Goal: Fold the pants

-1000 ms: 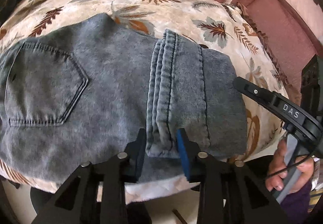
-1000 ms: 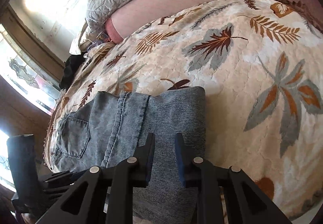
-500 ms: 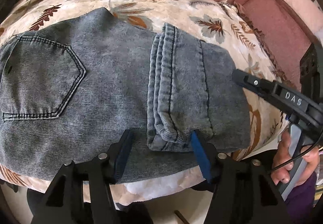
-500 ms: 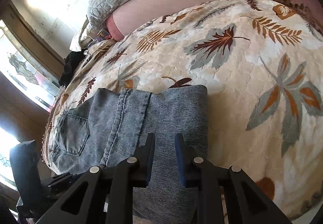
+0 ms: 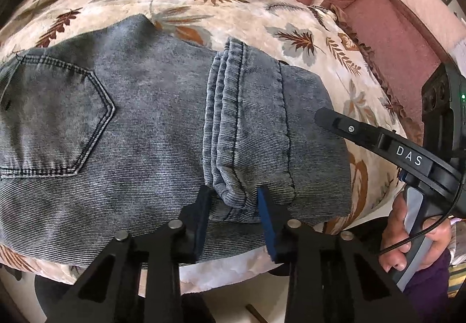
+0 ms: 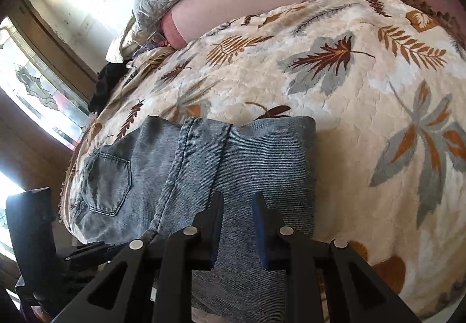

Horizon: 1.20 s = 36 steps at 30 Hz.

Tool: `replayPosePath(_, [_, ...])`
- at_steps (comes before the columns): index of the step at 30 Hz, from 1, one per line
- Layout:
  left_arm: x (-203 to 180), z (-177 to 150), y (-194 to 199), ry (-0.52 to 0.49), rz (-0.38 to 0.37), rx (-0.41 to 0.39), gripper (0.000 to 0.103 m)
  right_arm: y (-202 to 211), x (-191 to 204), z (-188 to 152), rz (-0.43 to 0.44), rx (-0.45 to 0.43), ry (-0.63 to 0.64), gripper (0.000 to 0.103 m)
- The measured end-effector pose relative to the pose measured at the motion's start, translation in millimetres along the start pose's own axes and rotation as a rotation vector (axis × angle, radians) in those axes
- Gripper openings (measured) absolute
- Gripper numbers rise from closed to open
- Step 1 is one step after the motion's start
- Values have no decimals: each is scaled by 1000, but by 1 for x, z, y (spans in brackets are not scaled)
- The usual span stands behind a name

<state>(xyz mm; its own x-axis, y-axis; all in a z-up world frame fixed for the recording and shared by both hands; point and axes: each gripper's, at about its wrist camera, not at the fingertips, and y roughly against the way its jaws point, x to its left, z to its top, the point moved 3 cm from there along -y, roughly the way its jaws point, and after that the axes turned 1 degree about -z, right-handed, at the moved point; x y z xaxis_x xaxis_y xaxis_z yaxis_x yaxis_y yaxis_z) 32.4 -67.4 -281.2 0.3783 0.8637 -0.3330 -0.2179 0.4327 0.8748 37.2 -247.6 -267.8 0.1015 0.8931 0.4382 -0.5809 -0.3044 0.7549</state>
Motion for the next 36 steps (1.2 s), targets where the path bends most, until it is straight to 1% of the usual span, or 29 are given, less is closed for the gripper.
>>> replayPosePath(1, [-2, 0, 1, -9, 3, -5, 27, 0, 1, -1, 2, 3, 4, 23])
replayPosePath(4, [-7, 0, 5, -24, 6, -12, 23, -4, 4, -3, -2, 21, 19, 23])
replayPosePath(11, [-14, -11, 9, -17, 10, -9, 22, -7, 11, -5, 8, 38, 42, 23])
replayPosePath(13, [-12, -15, 12, -11, 9, -8, 22, -7, 13, -6, 16, 38, 46, 23])
replayPosePath(15, [-5, -17, 4, 0, 30, 9, 22, -9, 14, -7, 21, 50, 54, 23])
replayPosePath(16, [-1, -17, 0, 17, 33, 24, 24, -12, 15, -8, 24, 66, 58, 24])
replayPosePath(17, [3, -18, -3, 37, 25, 36, 25, -19, 16, -11, 24, 101, 65, 24])
replayPosePath(19, [3, -17, -1, 41, 17, 34, 26, -26, 17, -14, -2, 125, 77, 24])
replayPosePath(21, [0, -16, 5, 17, 30, 28, 26, -24, 22, -14, -12, 110, 101, 24])
replayPosePath(23, [1, -15, 16, 0, 53, 0, 30, -19, 24, -14, -4, 85, 103, 24])
replayPosePath(24, [2, -15, 20, -6, 60, -10, 35, -15, 26, -13, 14, 70, 104, 24])
replayPosePath(25, [6, -16, 28, -14, 84, -29, 39, -13, 27, -13, 24, 61, 105, 24])
replayPosePath(26, [11, -16, 34, -16, 115, -45, 40, -11, 30, -14, 38, 49, 109, 24])
replayPosePath(27, [21, -17, 45, -16, 162, -73, 41, -10, 33, -15, 50, 51, 115, 24])
replayPosePath(28, [28, -18, 54, -11, 189, -91, 41, -12, 37, -17, 61, 66, 129, 24])
replayPosePath(29, [37, -19, 63, 0, 211, -107, 41, -18, 42, -21, 63, 93, 149, 26])
replayPosePath(30, [50, -21, 73, 22, 239, -125, 43, -23, 46, -24, 54, 120, 166, 27])
replayPosePath(31, [66, -24, 87, 54, 267, -146, 45, -32, 50, -28, 21, 159, 197, 28])
replayPosePath(32, [78, -27, 97, 78, 285, -162, 47, -35, 55, -31, -12, 152, 224, 30])
replayPosePath(33, [94, -31, 108, 112, 311, -180, 53, -33, 63, -31, -28, 129, 261, 32])
replayPosePath(34, [114, -35, 121, 158, 346, -203, 58, -30, 67, -31, -12, 116, 274, 32])
replayPosePath(36, [151, -45, 145, 256, 388, -240, 60, -22, 75, -29, 50, 83, 275, 32])
